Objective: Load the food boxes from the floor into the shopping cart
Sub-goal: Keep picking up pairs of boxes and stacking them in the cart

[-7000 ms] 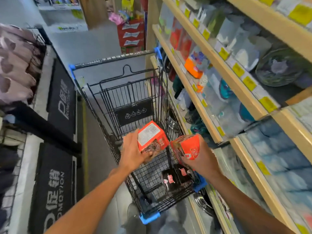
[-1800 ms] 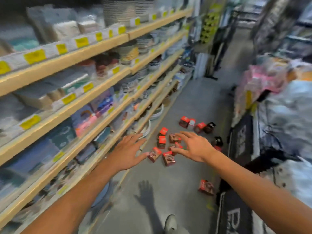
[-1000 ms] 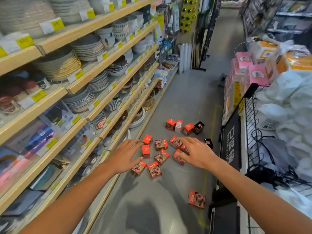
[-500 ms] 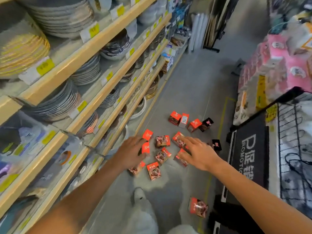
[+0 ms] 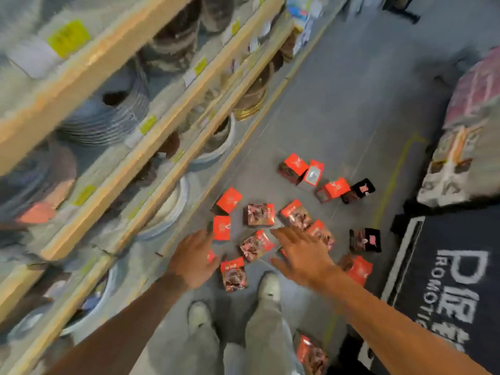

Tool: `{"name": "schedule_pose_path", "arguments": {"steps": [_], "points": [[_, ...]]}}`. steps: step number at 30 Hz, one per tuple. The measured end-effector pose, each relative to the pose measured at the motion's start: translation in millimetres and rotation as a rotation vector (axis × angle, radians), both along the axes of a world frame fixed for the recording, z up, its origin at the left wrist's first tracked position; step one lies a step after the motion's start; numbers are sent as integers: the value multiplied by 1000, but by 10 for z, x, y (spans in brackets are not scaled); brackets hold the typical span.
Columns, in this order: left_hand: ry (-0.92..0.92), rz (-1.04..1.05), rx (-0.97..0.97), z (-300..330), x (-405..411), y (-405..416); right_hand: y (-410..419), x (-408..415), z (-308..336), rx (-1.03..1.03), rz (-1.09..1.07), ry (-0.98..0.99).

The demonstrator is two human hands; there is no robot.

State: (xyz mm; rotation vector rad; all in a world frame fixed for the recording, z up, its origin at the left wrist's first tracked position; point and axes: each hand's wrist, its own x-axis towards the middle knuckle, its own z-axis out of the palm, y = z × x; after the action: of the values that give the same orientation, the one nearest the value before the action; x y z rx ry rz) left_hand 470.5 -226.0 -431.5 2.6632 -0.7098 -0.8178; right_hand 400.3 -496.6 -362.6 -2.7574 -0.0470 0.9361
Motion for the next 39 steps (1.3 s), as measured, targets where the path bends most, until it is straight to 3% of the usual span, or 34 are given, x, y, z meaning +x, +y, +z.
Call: {"name": "schedule_pose_path", "arguments": {"steps": [3, 9, 14, 16, 19, 23, 28, 34, 39], "points": [[-69, 42, -5, -888, 56, -76, -137, 278, -856, 22, 29, -15], [32, 139, 130, -2513, 138, -198, -296, 623, -2335, 74, 57, -51], [95, 469, 53, -3446, 353, -403, -424, 663, -3270, 67, 86, -48], [120, 586, 104, -3744, 449, -493, -475, 650, -3586, 77, 77, -38], [148, 763, 186, -4169, 549, -639, -531, 635, -3954, 98, 59, -59], [97, 957, 99, -4654, 574, -706, -547, 593, -4279, 111, 70, -93], [58, 982, 91, -4741, 531, -709, -467, 662, -4468, 120, 93, -78], [93, 977, -45, -4167, 508, -363, -205, 1208, -4184, 123, 176, -158], [146, 955, 20, -3651, 520, -159, 40, 1885, -4316, 178, 172, -111]]}}
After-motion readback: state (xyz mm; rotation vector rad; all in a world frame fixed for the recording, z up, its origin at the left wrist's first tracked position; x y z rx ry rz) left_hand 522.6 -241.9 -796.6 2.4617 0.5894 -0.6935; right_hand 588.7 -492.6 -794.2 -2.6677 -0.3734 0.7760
